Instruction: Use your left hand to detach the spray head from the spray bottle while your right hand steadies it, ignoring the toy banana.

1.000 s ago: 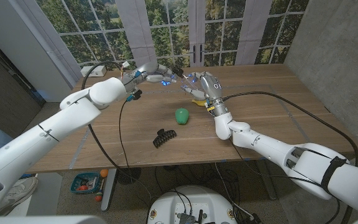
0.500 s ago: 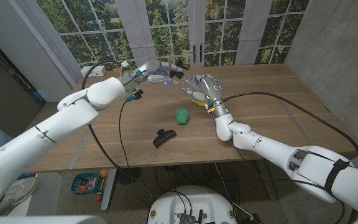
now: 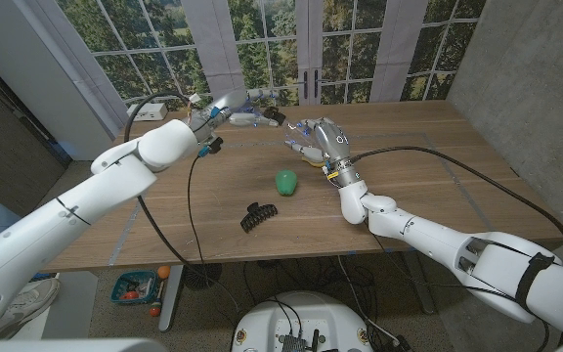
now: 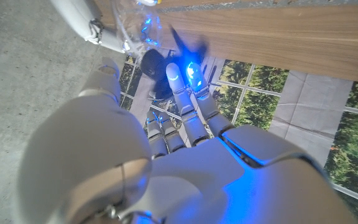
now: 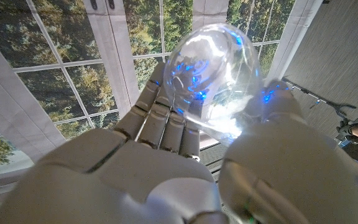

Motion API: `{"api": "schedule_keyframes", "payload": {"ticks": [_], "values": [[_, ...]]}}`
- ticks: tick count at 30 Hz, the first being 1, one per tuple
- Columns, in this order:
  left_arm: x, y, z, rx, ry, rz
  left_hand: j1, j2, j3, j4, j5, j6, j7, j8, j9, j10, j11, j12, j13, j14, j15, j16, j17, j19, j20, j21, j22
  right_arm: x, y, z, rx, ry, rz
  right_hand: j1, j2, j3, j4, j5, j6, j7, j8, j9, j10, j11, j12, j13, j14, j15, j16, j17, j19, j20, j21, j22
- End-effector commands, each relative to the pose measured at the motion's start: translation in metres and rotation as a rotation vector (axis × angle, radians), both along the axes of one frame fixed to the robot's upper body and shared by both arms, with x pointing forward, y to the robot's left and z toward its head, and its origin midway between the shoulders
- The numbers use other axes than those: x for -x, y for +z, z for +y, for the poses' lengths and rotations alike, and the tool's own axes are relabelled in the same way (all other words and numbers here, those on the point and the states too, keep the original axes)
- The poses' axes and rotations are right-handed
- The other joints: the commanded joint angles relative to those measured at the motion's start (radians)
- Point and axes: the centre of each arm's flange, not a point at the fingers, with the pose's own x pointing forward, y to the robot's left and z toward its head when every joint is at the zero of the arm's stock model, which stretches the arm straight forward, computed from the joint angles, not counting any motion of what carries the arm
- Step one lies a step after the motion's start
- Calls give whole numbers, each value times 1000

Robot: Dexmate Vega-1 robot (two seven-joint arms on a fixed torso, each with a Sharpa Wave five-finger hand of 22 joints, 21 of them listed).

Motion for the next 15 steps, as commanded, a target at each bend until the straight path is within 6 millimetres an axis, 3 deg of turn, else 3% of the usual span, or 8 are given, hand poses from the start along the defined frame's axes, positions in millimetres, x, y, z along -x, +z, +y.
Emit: {"api": "schedule_keyframes", "payload": {"ticks": [1, 2, 3, 4, 6, 9, 11, 15], "values": [[-3, 2, 1, -53, 160, 13, -40, -41, -33, 0, 4, 12, 12, 14, 1, 32, 8, 10, 4, -42, -163, 27, 21, -30, -45, 9, -11, 5, 5, -3, -34, 33, -27, 196, 208, -4, 0, 8, 232, -229, -5, -4, 175, -162, -6, -1, 9, -124, -3, 6, -10, -152, 9, -1], [-3, 1, 1, -51, 158, 11, -47, -34, -35, 2, 11, 14, 11, 17, 2, 32, -5, 7, 6, -107, -166, 11, 15, -73, -34, 2, -19, 5, 5, -3, -34, 30, -29, 196, 209, -4, 1, 8, 233, -230, -7, -6, 174, -162, -8, -3, 10, -124, -5, 8, -10, -152, 11, -2], [-3, 1, 1, -44, 153, 15, -76, -53, -47, 5, 13, 9, 6, 17, 2, 27, -11, 5, 9, -194, -153, -60, -37, -145, -8, -17, -38, 5, 5, -3, -35, 32, -28, 196, 209, -5, 1, 8, 232, -229, -8, -7, 174, -162, -10, -5, 10, -124, -6, 9, -11, -152, 12, -2], [-4, 0, 1, -37, 143, 24, -83, -62, -51, 4, 14, 3, 5, 16, 3, 25, -12, 5, 10, -215, -141, -86, -61, -161, -2, -23, -47, 5, 4, -3, -35, 32, -28, 198, 209, -4, 0, 8, 233, -227, -7, -6, 176, -162, -7, 0, 10, -125, -7, 11, -12, -152, 14, -2], [-6, -2, 3, -9, 109, 43, -112, -88, -60, 3, 14, -6, 12, 18, 5, 8, -8, 20, 16, -340, -63, -244, -185, -231, 38, -58, -102, 4, 4, -3, -36, 34, -24, 197, 210, -5, 1, 9, 234, -226, -7, -6, 174, -162, -11, -4, 11, -124, -9, 12, -13, -152, 15, -3], [-7, -6, 4, 20, 83, 33, -120, -85, -59, 4, 14, -32, 40, 12, 6, -8, 23, 23, 18, -361, -31, -297, -239, -280, 70, -88, -123, 4, 3, -3, -40, 36, -21, 199, 210, -5, 0, 9, 234, -226, -6, -4, 175, -161, -8, 2, 11, -125, -10, 14, -13, -152, 18, -3], [-8, -7, 5, 27, 78, 23, -120, -80, -53, 2, 13, -56, 34, 9, 7, -27, -7, 22, 19, -375, -42, -341, -289, -289, 78, -107, -133, 4, 4, -4, -42, 40, -21, 198, 210, -5, 0, 9, 234, -226, -5, -1, 176, -161, -12, -2, 12, -123, -12, 16, -14, -152, 20, -4], [-10, -7, 7, 34, 50, 34, -106, -86, -48, -9, 12, -65, 4, 12, 6, -29, -41, 26, 18, -402, -51, -393, -348, -284, 63, -129, -139, 6, 4, -3, -42, 48, -30, 199, 210, -6, 1, 9, 232, -226, -8, -4, 177, -162, -11, 1, 12, -124, -15, 18, -17, -152, 23, -4]]}}
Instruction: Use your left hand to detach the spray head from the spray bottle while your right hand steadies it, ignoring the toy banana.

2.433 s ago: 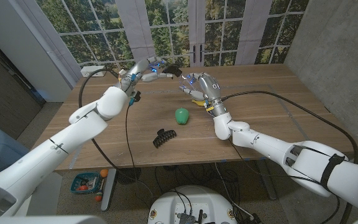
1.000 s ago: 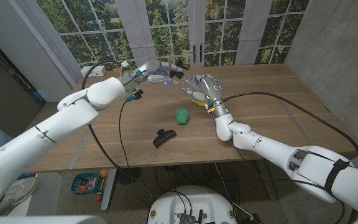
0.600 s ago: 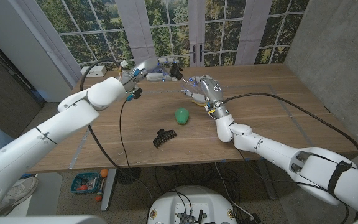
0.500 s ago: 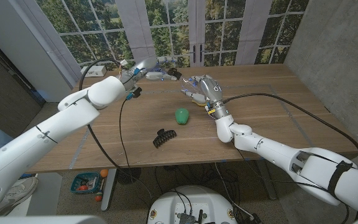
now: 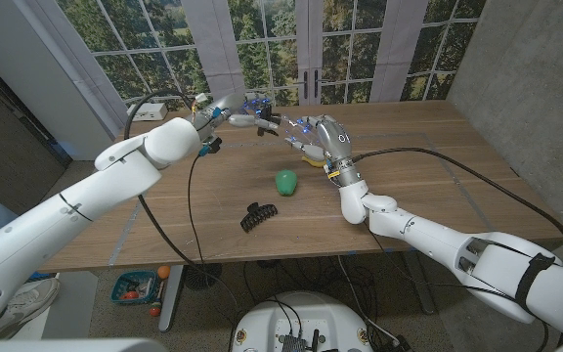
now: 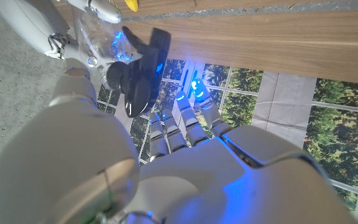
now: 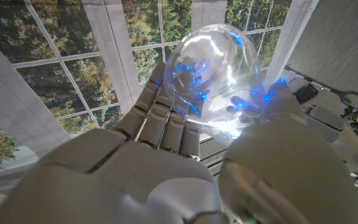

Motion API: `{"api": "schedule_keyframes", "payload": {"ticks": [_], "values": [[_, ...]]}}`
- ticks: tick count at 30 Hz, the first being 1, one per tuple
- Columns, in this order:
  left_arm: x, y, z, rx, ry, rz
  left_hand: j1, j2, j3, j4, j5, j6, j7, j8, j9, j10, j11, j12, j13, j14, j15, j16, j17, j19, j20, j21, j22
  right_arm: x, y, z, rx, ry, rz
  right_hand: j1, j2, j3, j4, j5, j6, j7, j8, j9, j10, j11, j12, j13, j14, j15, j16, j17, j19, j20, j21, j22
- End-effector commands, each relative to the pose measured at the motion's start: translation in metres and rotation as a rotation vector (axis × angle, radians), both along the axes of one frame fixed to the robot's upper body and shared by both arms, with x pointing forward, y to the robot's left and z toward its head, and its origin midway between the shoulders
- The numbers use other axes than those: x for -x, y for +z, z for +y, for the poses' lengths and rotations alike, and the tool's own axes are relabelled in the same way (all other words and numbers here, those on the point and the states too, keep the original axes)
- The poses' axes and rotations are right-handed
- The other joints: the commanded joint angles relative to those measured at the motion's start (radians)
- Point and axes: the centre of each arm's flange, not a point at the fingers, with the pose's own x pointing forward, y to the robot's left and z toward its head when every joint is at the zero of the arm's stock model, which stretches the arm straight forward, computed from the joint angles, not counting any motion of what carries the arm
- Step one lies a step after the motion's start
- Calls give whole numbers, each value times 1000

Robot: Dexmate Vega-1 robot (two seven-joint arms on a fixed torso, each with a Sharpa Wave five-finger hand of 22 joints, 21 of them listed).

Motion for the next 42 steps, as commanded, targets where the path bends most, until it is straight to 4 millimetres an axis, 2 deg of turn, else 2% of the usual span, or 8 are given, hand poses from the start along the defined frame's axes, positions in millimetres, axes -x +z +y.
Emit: {"api": "schedule_keyframes", "payload": {"ticks": [1, 8, 14, 17, 23, 27, 29, 42], "values": [[-6, -3, 5, 45, -54, 14, 10, -2, 8, -15, 5, -9, -19, 5, 3, 0, -34, 10, 1, -29, -62, -47, -51, -7, -2, -20, -4, 3, 1, 0, -12, 21, -11, 200, 210, -6, 0, 10, 224, -219, -1, 3, 167, -161, -2, 6, 9, -121, -4, 6, -7, -154, 9, 0], [-14, -3, 3, 67, -152, 69, -28, -32, -19, 0, 19, 21, -29, 19, 2, 25, -45, 19, -5, 4, -47, -96, -143, -7, 8, -63, -7, 6, 2, -1, -13, 30, -24, 201, 209, -7, 0, 10, 224, -219, -1, 6, 167, -161, -3, 9, 10, -121, -8, 11, -10, -153, 16, -1], [-16, -3, 0, 80, -205, 70, 13, 21, 9, -6, 30, 89, -49, 36, -1, 117, -71, 41, -11, 89, -75, -130, -247, 57, 6, -96, -7, 9, 2, -2, -15, 36, -31, 201, 209, -9, 1, 10, 223, -218, 0, 8, 168, -161, -4, 13, 11, -120, -13, 16, -13, -154, 21, -2], [-15, -2, -2, 85, -212, 55, 42, 88, 52, -9, 19, 236, -68, 74, -1, 266, -86, 71, -12, 151, -106, -149, -324, 94, 3, -136, -7, 10, 2, -3, -20, 40, -33, 200, 209, -10, 2, 10, 222, -218, -4, 5, 169, -161, -8, 9, 13, -120, -15, 19, -14, -153, 25, -3], [-10, -3, -4, 140, -178, -30, 120, 233, 210, -40, 10, 556, -1, 134, 7, 688, -85, 145, 5, 425, -184, -121, -409, 225, -28, -220, -6, 10, 3, -5, -26, 38, -34, 198, 210, -11, 5, 11, 225, -218, -9, -3, 171, -161, -12, 6, 17, -120, -20, 22, -16, -153, 32, -4], [-6, -6, -3, 197, -143, -97, 211, 261, 304, -53, 3, 678, 10, 184, 30, 852, -82, 203, 48, 537, -203, -100, -390, 293, -55, -243, -4, 10, 2, -6, -29, 38, -32, 199, 210, -12, 5, 11, 224, -218, -11, -4, 171, -161, -14, 6, 18, -121, -22, 24, -16, -154, 34, -4], [-4, -7, -2, 221, -127, -130, 238, 254, 318, -52, 0, 694, 17, 197, 39, 902, -81, 223, 67, 560, -203, -92, -382, 310, -69, -247, -2, 9, 2, -6, -30, 36, -30, 199, 210, -12, 5, 11, 223, -218, -11, -3, 172, -161, -15, 5, 18, -120, -23, 25, -17, -154, 35, -5], [9, -9, 2, 271, -110, -232, 280, 233, 322, -53, -5, 719, 22, 214, 48, 922, -81, 232, 95, 609, -204, -66, -360, 334, -96, -247, 1, 6, -1, -9, -37, 25, -17, 203, 209, -12, 3, 11, 229, -217, -9, -1, 172, -161, -19, 8, 21, -121, -31, 32, -21, -154, 46, -7]]}}
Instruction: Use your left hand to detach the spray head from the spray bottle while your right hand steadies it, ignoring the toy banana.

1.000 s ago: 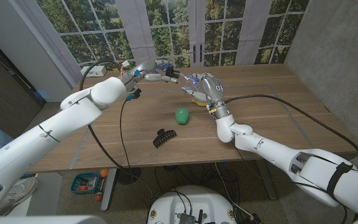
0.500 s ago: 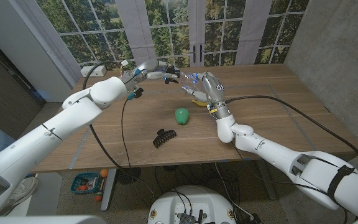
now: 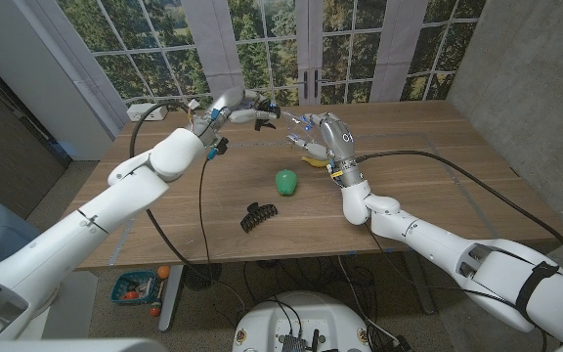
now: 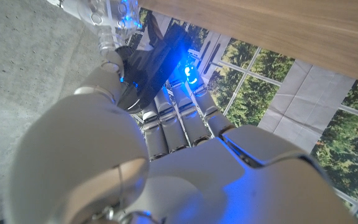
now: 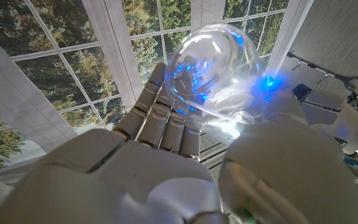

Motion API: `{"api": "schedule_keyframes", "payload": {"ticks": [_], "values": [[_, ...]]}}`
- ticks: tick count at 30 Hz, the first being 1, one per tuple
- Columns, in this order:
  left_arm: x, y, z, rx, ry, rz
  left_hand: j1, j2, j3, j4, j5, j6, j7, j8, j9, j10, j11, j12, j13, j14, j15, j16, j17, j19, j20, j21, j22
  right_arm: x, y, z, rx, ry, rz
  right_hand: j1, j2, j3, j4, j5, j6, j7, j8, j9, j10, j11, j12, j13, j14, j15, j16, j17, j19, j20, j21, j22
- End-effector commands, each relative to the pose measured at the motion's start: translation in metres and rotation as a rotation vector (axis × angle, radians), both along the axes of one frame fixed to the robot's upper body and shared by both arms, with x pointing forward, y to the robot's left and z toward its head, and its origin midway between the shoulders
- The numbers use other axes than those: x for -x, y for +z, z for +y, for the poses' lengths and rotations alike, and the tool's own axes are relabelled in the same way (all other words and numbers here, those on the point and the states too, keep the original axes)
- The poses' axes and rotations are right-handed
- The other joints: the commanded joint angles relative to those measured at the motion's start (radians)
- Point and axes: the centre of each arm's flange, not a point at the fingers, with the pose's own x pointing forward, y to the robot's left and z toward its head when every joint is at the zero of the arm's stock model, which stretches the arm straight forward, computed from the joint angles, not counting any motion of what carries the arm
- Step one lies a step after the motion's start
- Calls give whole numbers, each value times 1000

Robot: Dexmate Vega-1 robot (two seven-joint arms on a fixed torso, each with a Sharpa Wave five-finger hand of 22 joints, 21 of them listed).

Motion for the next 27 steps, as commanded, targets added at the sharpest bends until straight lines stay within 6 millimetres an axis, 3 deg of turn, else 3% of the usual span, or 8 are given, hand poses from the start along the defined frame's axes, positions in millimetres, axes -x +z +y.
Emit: {"api": "schedule_keyframes", "payload": {"ticks": [1, 7, 15, 27], "values": [[16, 2, 5, 84, 47, -140, 111, 92, 23, 24, -7, 74, -63, 63, 49, 149, -137, 52, 51, 13, -159, 7, 6, 11, -27, -5, 4, -3, -3, -4, -11, -11, 13, 203, 209, 3, 2, 7, 222, -212, -2, 1, 166, -155, -5, 0, 12, -118, -6, 5, -4, -154, 9, 3], [23, 2, 7, 93, 47, -165, 123, 91, 21, 27, -8, 48, -52, 58, 59, 135, -135, 46, 60, 16, -159, 6, 7, 10, -26, -7, 5, -3, -4, -5, -17, -13, 19, 204, 210, 3, 2, 7, 227, -211, 2, 7, 167, -154, -2, 8, 14, -119, -8, 8, -4, -154, 14, 2], [33, -1, 9, 116, 70, -215, 127, 90, 18, 29, -8, 56, -61, 62, 61, 139, -137, 47, 66, 19, -159, 7, 8, 12, -30, -7, 5, -5, -5, -8, -40, -5, 43, 204, 210, 2, 3, 6, 228, -208, 0, 4, 170, -155, -6, 3, 16, -118, -12, 11, -6, -154, 19, 1], [46, -6, 13, 165, 142, -329, 144, 102, 16, 33, -9, 2, -31, 51, 87, 89, -133, 28, 87, 6, -159, -2, 11, 7, -25, -6, 8, -10, -6, -18, -127, 26, 123, 210, 208, 2, -1, 6, 234, -206, 9, 17, 171, -155, -7, 12, 18, -118, -18, 19, -7, -153, 29, 1]]}}
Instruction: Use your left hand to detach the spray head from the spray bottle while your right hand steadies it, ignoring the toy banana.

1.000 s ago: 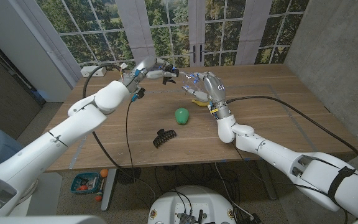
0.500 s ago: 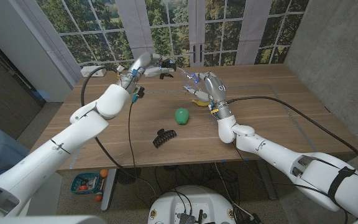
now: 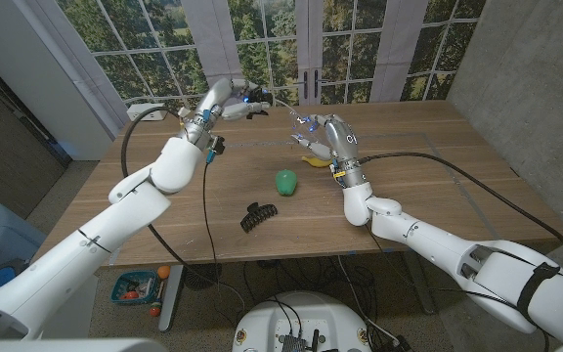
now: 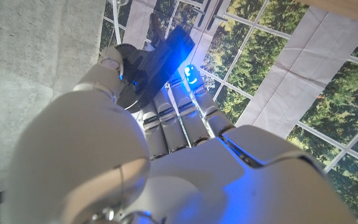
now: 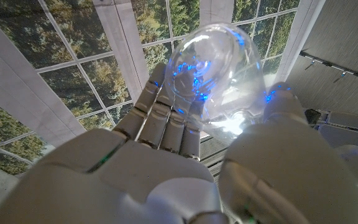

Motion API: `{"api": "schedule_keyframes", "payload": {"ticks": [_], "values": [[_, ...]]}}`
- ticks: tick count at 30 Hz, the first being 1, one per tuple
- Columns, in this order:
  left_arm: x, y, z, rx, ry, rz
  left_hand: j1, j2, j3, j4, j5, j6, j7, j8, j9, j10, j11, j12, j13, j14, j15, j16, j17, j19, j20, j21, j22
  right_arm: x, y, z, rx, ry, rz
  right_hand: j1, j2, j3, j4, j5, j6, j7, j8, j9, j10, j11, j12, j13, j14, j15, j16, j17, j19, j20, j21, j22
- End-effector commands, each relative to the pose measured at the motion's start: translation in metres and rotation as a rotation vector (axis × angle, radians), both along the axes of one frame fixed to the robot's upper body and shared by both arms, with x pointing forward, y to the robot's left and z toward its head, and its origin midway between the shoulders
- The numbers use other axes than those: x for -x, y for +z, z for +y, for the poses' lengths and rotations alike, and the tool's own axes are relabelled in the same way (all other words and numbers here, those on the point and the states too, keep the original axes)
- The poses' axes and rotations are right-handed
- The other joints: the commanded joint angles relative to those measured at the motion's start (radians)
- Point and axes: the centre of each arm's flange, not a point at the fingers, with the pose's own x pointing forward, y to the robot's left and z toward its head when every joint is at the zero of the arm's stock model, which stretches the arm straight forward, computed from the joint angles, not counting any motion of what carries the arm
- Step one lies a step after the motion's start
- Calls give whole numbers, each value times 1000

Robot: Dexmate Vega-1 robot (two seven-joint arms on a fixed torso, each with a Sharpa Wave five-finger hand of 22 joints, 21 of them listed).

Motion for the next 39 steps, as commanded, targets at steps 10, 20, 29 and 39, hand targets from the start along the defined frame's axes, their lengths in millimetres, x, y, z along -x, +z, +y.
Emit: {"api": "schedule_keyframes", "payload": {"ticks": [10, 20, 29, 39], "values": [[19, -14, 7, 129, 150, -214, 124, 119, 17, 27, 1, 32, -36, 7, 88, 121, -119, -7, 80, 5, -155, 5, 17, 20, -36, 5, 3, -8, 1, -16, -142, 42, 142, 208, 208, 3, 4, 8, 223, -209, 5, 2, 160, -155, -7, 0, 12, -116, -7, 11, 3, -148, 20, -1], [19, -21, 6, 136, 267, -267, 123, 115, 10, 27, 1, 49, -44, 11, 86, 139, -121, -8, 74, 16, -155, 12, 24, 25, -44, 7, 3, -13, 1, -23, -217, 57, 264, 200, 208, 0, 9, 2, 223, -200, -4, -10, 168, -155, -22, -20, 5, -112, -22, 10, 2, -119, 31, -3], [17, -27, 9, 151, 322, -245, 122, 114, 6, 28, 1, 61, -49, 13, 85, 150, -122, -10, 70, 20, -155, 13, 25, 27, -47, 8, 3, -14, 3, -32, -283, 87, 378, 196, 205, 0, 9, -5, 219, -208, -11, -19, 157, -155, -43, -40, -12, -106, -41, -1, -9, -97, 36, -7], [14, -34, 13, 145, 408, -214, 124, 112, 2, 27, 1, 66, -46, 12, 82, 160, -121, -12, 65, 23, -155, 13, 26, 31, -58, 10, 4, -13, 2, -44, -333, 89, 464, 189, 201, 0, 9, -17, 226, -212, -16, -29, 89, -151, -81, -44, -49, -100, -71, -20, -32, -72, 35, -11]]}}
